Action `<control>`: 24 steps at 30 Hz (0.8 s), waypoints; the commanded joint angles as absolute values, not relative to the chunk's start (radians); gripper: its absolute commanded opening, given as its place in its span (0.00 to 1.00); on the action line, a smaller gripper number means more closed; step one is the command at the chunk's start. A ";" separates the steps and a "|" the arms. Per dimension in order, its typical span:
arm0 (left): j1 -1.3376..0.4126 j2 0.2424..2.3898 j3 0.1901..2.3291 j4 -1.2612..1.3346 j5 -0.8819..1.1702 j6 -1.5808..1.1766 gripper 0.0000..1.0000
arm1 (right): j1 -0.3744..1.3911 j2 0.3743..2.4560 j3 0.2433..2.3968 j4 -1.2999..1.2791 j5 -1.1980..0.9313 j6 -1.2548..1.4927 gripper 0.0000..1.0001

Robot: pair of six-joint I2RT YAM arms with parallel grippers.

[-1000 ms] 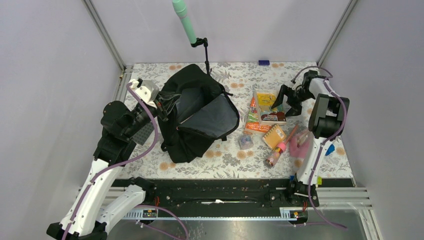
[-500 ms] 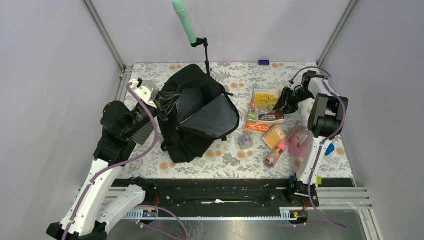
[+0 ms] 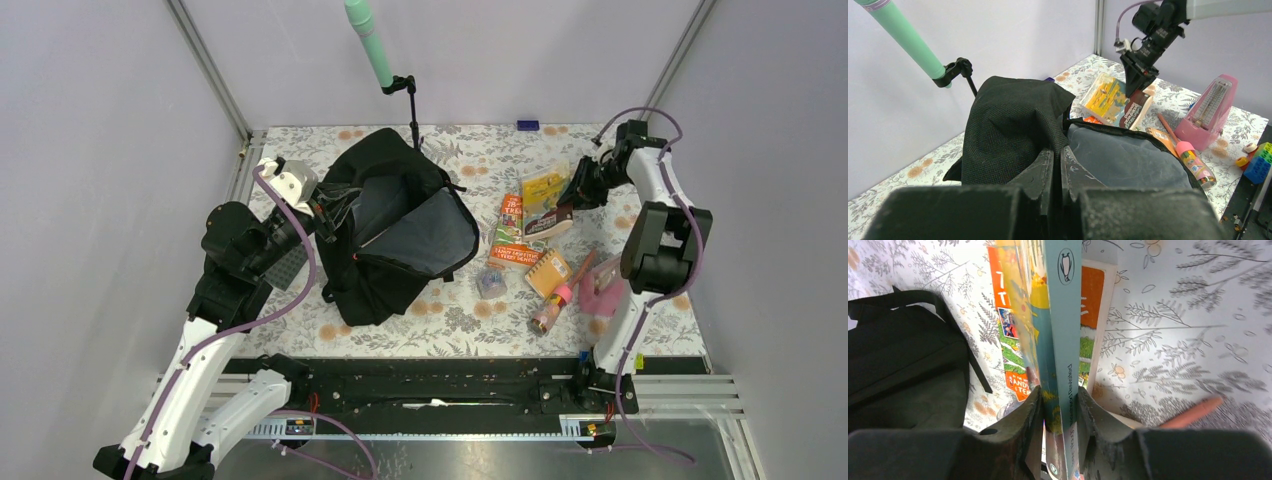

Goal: Pack the student bag
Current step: Pick up the book from the center of the board.

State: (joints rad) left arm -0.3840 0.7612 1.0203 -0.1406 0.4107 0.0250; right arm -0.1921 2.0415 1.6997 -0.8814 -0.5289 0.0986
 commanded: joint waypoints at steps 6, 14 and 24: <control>-0.385 0.756 1.022 -0.071 0.438 0.011 0.00 | -0.031 1.804 1.820 -0.966 -0.176 0.037 0.00; -0.385 0.750 1.018 -0.067 0.436 0.006 0.00 | 0.134 1.897 1.926 -1.093 0.007 0.005 0.00; -0.385 0.751 1.019 -0.063 0.439 0.002 0.00 | 0.201 1.975 1.927 -1.100 0.091 -0.050 0.17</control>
State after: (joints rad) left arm -0.3840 0.7609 1.0203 -0.1398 0.4152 0.0143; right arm 0.1886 1.9800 1.8824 -1.0904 0.0532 -0.0212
